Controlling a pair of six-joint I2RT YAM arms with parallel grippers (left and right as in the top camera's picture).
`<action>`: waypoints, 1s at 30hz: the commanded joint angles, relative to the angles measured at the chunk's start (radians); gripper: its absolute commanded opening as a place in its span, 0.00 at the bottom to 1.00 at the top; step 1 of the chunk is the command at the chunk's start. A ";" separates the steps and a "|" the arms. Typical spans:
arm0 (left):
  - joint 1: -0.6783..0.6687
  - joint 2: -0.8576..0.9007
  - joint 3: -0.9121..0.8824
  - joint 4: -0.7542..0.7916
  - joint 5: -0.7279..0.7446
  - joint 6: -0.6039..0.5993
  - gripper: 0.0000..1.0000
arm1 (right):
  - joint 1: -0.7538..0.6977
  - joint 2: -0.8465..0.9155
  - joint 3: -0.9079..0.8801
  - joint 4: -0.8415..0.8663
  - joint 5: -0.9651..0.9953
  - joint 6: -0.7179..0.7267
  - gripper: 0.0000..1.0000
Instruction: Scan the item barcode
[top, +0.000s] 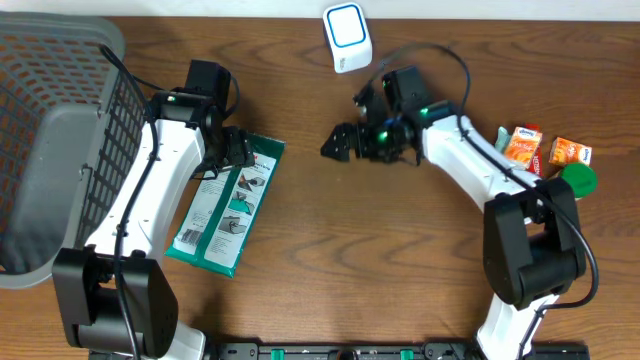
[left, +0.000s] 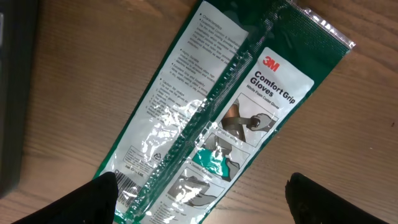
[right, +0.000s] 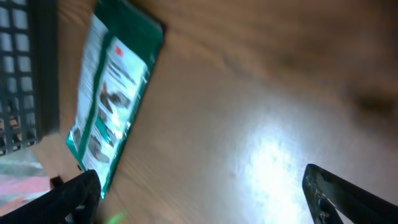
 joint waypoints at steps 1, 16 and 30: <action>0.002 -0.003 0.014 -0.005 -0.009 0.002 0.87 | 0.009 0.003 -0.033 -0.031 -0.005 0.043 0.99; 0.002 0.005 -0.006 -0.021 -0.035 0.066 0.87 | -0.028 0.003 -0.034 -0.154 0.063 -0.190 0.99; 0.030 0.032 -0.143 0.132 -0.253 0.066 0.09 | -0.036 0.003 -0.034 -0.166 0.063 -0.194 0.99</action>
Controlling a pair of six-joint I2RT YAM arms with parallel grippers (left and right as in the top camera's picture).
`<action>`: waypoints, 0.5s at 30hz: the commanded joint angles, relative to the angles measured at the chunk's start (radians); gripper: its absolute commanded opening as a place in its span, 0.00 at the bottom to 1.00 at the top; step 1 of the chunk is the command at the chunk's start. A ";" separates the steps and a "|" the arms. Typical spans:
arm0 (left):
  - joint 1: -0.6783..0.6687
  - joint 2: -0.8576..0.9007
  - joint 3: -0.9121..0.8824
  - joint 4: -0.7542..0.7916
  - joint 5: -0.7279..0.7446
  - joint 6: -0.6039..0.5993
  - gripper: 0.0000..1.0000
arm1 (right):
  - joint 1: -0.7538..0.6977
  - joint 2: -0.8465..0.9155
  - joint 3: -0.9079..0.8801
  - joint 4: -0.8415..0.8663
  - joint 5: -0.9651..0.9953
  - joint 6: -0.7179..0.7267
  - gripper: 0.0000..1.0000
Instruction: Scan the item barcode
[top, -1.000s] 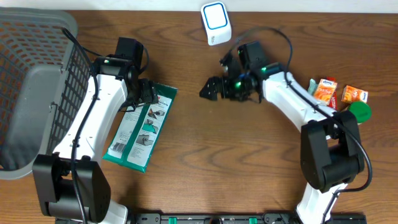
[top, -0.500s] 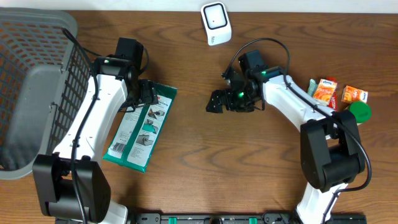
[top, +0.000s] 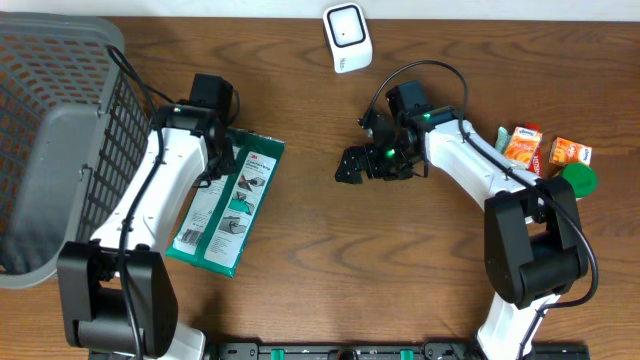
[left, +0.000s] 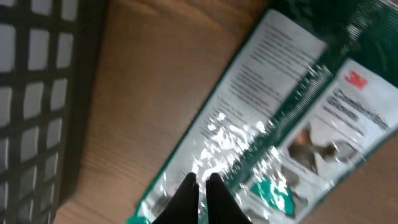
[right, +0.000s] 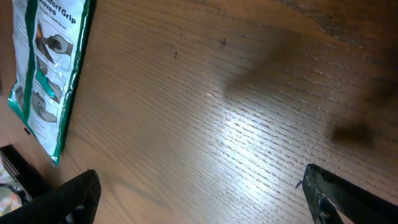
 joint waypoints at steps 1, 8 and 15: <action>0.029 0.037 -0.041 0.041 -0.052 0.006 0.09 | -0.016 0.002 -0.001 -0.004 -0.001 -0.016 0.99; 0.071 0.108 -0.093 0.115 -0.051 0.025 0.09 | -0.016 0.002 -0.001 -0.003 -0.001 -0.016 0.99; 0.076 0.215 -0.095 0.116 0.012 0.024 0.09 | -0.016 0.002 -0.001 -0.006 -0.002 -0.016 0.99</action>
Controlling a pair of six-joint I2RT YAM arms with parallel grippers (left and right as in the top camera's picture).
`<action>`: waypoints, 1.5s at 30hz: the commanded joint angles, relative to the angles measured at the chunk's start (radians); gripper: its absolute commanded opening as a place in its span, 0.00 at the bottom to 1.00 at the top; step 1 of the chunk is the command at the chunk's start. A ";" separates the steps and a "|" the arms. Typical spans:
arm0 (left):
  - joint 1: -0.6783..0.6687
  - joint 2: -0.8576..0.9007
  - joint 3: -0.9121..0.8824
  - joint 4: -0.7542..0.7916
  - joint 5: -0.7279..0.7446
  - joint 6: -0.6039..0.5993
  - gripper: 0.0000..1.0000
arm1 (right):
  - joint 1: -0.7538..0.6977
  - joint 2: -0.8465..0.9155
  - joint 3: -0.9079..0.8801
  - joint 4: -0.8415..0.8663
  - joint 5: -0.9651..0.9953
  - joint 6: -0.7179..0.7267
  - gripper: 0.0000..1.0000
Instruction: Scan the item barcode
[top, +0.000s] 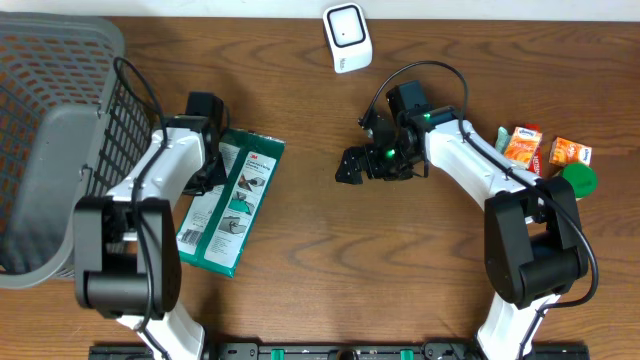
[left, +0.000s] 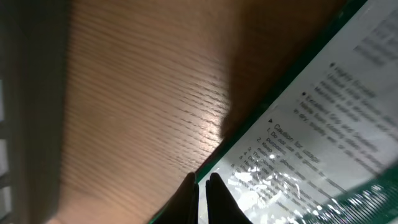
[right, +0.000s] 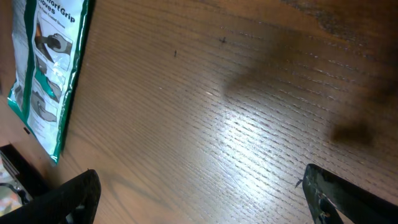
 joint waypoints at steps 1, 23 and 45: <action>0.003 0.070 -0.005 -0.014 0.066 0.014 0.09 | -0.016 0.002 -0.001 -0.003 -0.002 -0.016 0.99; 0.003 0.112 0.029 -0.087 0.680 0.088 0.08 | -0.013 0.002 -0.001 -0.018 -0.098 -0.015 0.99; 0.003 0.016 -0.158 0.051 0.356 0.085 0.13 | -0.005 0.002 -0.026 -0.041 -0.124 0.084 0.99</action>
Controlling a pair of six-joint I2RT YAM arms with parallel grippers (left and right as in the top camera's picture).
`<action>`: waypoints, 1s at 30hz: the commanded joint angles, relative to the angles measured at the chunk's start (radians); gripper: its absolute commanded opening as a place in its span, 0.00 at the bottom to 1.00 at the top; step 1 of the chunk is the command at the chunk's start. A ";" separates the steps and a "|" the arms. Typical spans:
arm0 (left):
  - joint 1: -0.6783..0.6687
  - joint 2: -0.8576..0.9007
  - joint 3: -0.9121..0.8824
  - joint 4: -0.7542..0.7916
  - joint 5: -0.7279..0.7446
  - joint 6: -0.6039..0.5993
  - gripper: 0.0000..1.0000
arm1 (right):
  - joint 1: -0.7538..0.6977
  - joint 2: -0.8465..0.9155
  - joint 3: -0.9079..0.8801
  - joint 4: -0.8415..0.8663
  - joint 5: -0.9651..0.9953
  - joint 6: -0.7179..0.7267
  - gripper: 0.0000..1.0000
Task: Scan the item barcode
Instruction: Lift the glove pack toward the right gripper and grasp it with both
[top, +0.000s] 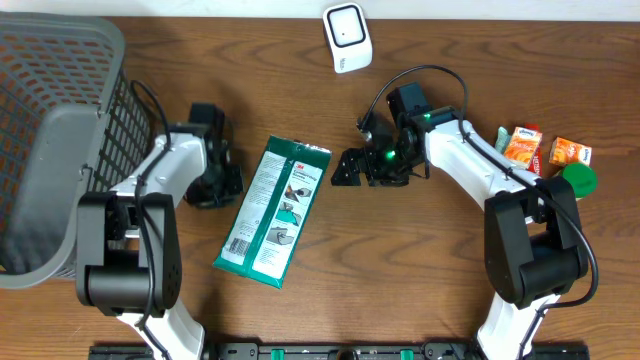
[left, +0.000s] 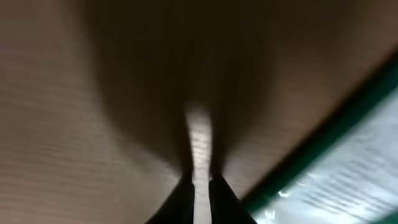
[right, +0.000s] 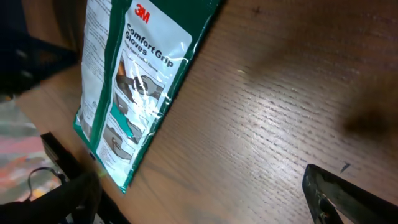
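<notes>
The green-and-white 3M glove packet (top: 275, 212) lies flat on the wooden table, label side up; it also shows at the upper left of the right wrist view (right: 137, 87). A white barcode scanner (top: 347, 37) stands at the far edge. My left gripper (top: 213, 186) is shut and low on the table just left of the packet. In its own view the fingertips (left: 200, 186) touch the wood, with the packet's green edge (left: 348, 149) to their right. My right gripper (top: 345, 168) is open and empty, just right of the packet's top corner.
A grey wire basket (top: 50, 130) fills the left side. Two orange boxes (top: 522, 143) (top: 570, 152) and a green lid (top: 578, 178) sit at the right edge, behind the right arm.
The packet has shifted right, from beside the basket toward the table's middle. My shut left gripper is now lower and clear of its left edge. The right gripper has barely moved.
My left gripper was open above the packet near the basket, and the right gripper was open at mid-table. Then the left gripper was shut over the packet's left side, then at its left edge. Now the packet lies farther right, close to the right gripper.
</notes>
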 joint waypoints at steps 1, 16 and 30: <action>-0.002 0.005 -0.089 0.040 0.002 0.013 0.13 | 0.001 0.002 -0.028 0.000 -0.021 0.043 0.99; -0.013 0.005 -0.134 0.048 0.269 0.012 0.14 | 0.202 0.002 -0.314 0.328 -0.118 0.360 0.96; -0.120 0.005 -0.134 0.039 0.268 0.001 0.14 | 0.321 0.002 -0.357 0.670 -0.119 0.481 0.77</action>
